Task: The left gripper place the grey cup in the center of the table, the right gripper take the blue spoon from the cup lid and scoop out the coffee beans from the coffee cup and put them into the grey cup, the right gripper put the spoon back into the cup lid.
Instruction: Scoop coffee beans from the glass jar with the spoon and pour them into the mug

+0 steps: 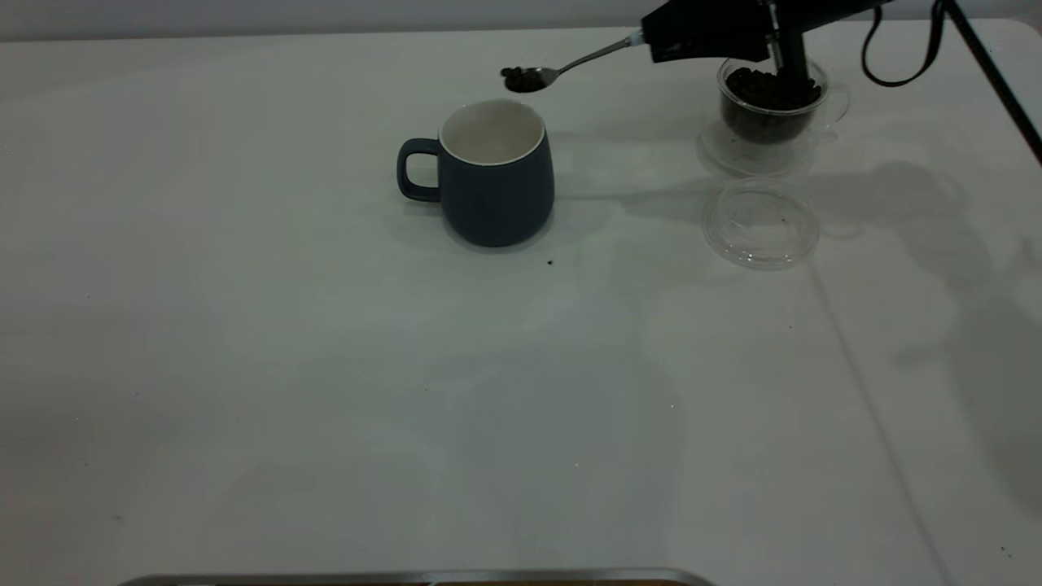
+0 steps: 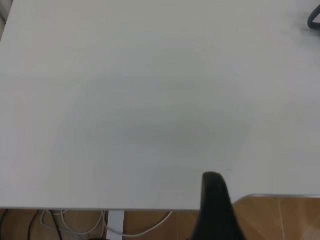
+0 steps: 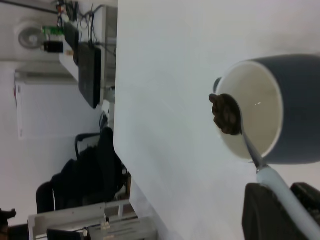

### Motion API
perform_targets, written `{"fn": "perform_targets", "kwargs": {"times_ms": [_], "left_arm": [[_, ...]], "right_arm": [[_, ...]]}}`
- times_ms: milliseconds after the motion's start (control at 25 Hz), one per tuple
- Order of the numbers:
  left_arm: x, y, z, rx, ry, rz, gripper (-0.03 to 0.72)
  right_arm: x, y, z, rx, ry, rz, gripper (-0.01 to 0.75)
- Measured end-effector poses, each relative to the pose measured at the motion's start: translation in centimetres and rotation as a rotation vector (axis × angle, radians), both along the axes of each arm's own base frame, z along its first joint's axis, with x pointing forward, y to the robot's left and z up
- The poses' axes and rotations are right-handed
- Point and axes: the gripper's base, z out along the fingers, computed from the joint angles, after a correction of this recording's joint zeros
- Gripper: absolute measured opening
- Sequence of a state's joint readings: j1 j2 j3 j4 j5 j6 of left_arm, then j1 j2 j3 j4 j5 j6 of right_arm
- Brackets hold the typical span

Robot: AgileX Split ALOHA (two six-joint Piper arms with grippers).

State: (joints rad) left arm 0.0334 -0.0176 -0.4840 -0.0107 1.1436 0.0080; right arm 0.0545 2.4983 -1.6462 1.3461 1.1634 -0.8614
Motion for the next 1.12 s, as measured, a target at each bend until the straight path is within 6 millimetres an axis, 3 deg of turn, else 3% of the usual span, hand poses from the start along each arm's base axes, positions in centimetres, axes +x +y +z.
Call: {"fn": "perform_targets", "kwargs": {"times_ms": [680,1120], "left_arm": [[0.0,0.0,0.0,0.001,0.000,-0.001,0.588],[0.0,0.0,0.0,0.001,0.000,-0.001,0.588]], "right_arm": [[-0.4,2.6,-0.1,-0.034,-0.196,0.119,0.097],[0.1,3.5,-0.2,-0.174,-0.570,0.240,0.097]]}}
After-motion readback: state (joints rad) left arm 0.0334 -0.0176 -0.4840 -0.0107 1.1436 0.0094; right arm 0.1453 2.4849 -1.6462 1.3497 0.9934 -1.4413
